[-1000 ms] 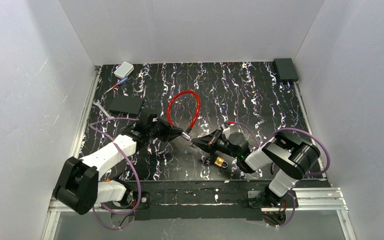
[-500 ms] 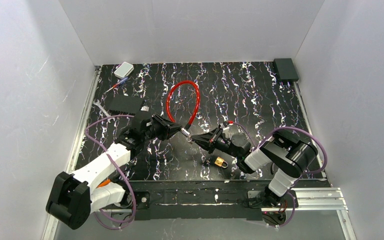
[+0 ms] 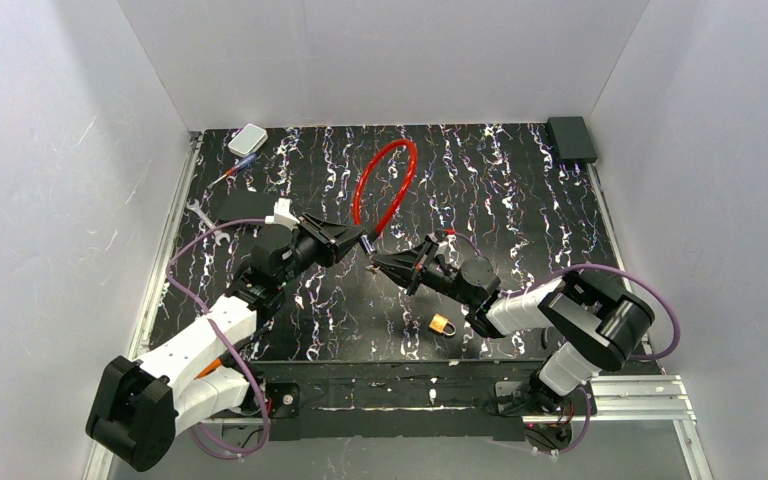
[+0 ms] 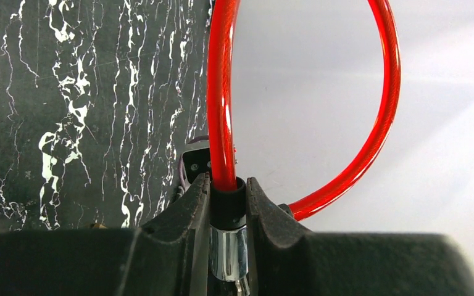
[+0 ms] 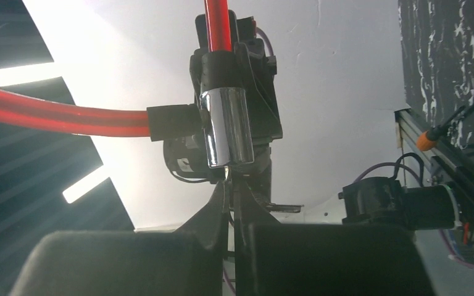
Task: Unlock with the key
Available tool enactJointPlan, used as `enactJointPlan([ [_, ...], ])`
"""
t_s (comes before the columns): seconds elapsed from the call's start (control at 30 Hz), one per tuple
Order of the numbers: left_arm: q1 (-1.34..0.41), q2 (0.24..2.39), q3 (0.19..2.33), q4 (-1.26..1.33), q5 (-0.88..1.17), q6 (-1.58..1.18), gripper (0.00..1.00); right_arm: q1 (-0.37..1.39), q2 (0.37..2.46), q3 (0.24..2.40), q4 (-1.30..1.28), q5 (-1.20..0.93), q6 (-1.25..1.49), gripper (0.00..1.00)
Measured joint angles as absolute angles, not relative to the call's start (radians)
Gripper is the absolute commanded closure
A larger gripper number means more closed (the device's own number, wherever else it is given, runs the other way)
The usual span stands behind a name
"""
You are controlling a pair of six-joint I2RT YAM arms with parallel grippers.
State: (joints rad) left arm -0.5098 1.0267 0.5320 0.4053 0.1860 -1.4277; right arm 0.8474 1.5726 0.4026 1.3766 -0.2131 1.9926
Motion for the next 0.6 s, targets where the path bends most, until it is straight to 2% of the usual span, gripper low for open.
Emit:
enactJointPlan([
  [0.33,-0.516,1.022,0.442,0.461,0.175,-1.485,1.0,0.854,1.538,0.382,1.269,-0.212,1.957,0.99],
  [0.6,-0.521,1.009,0.323,0.444,0.154,-1.513,1.0,0.868,1.667,0.342,1.318,-0.241,1.93,0.99],
])
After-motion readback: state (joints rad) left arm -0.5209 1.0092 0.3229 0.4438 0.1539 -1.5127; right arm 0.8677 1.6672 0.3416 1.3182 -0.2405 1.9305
